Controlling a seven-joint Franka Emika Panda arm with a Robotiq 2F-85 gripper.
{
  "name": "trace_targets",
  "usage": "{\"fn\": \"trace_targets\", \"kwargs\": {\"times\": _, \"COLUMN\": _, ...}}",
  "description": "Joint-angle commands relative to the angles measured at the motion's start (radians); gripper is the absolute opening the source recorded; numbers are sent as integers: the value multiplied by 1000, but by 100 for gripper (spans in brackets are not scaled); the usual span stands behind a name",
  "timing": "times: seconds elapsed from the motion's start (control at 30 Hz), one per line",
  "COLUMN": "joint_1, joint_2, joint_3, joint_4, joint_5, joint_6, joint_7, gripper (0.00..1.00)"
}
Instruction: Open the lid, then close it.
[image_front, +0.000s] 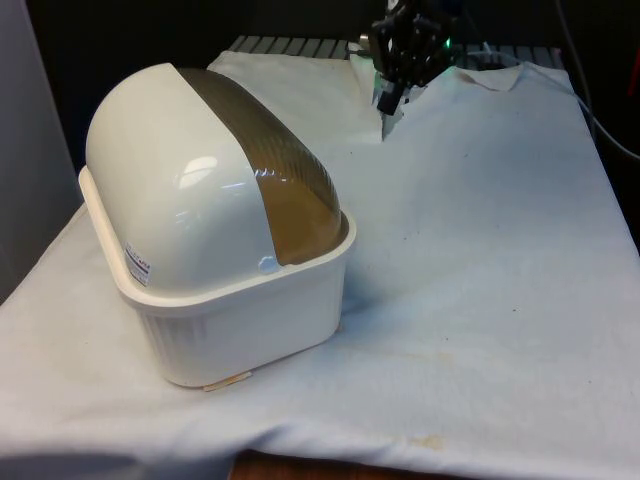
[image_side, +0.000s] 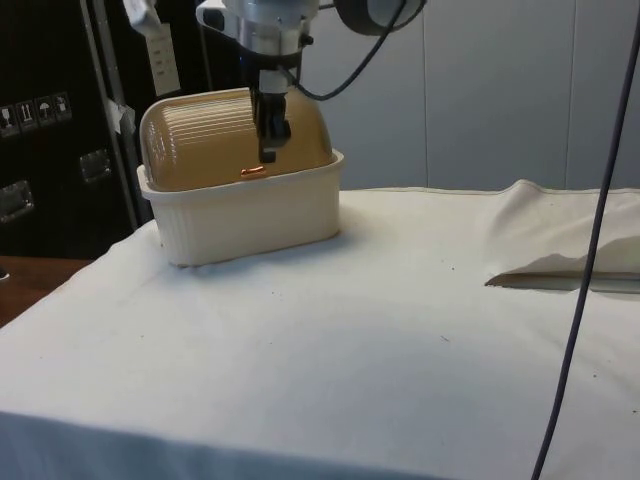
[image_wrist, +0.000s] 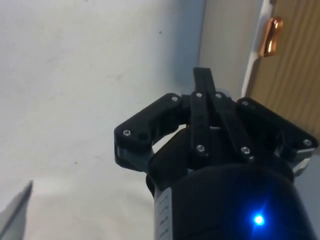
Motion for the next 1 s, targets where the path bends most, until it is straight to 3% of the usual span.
{"fn": "trace_targets", "kwargs": {"times": 0.0, "joint_1": -2, "joint_2": 2, "joint_3": -5, "joint_4": 4, "joint_5": -46, "joint_6": 12, "joint_7": 33, "gripper": 0}}
{"fn": "trace_targets", "kwargs": {"times": 0.07, "joint_1": -1, "joint_2": 8, "joint_3": -5, "joint_4": 5, "joint_5": -82, "joint_6": 11, "joint_7": 64, "gripper": 0}}
{"fn": "trace_targets", "kwargs": {"times": 0.1, "joint_1": -1, "joint_2": 7, "joint_3": 0, "joint_4": 1, "joint_5": -51, "joint_6": 0, "joint_7": 43, "gripper": 0}}
{"fn": "trace_targets", "kwargs": {"times": 0.13, "joint_1": -1, "joint_2": 10, "joint_3": -5, "joint_4": 5, "joint_5": -95, "joint_6": 11, "joint_7": 75, "gripper": 0}}
{"fn": "trace_targets", "kwargs": {"times": 0.4, "joint_1": 0, "joint_2": 30, "joint_3": -5, "joint_4": 10, "joint_5": -201, "joint_6": 10, "joint_7": 175, "gripper": 0}}
{"fn": "trace_targets", "kwargs": {"times": 0.43, "joint_1": -1, "joint_2": 29, "joint_3": -1, "joint_4": 4, "joint_5": -177, "joint_6": 1, "joint_7": 158, "gripper": 0}}
{"fn": "trace_targets", "kwargs": {"times": 0.57, "joint_1": 1, "joint_2": 45, "joint_3": -2, "joint_4": 13, "joint_5": -263, "joint_6": 8, "joint_7": 238, "gripper": 0}}
{"fn": "trace_targets", "kwargs": {"times": 0.7, "joint_1": 2, "joint_2": 58, "joint_3": 0, "joint_4": 18, "joint_5": -311, "joint_6": 6, "joint_7": 287, "gripper": 0}}
{"fn": "trace_targets", "kwargs": {"times": 0.73, "joint_1": 0, "joint_2": 56, "joint_3": 4, "joint_4": 11, "joint_5": -291, "joint_6": 1, "joint_7": 274, "gripper": 0}}
{"fn": "trace_targets", "kwargs": {"times": 0.77, "joint_1": 3, "joint_2": 65, "joint_3": 1, "joint_4": 21, "joint_5": -333, "joint_6": 5, "joint_7": 311, "gripper": 0}}
{"fn": "trace_targets", "kwargs": {"times": 0.97, "joint_1": 5, "joint_2": 93, "joint_3": 3, "joint_4": 37, "joint_5": -405, "joint_6": 3, "joint_7": 388, "gripper": 0}}
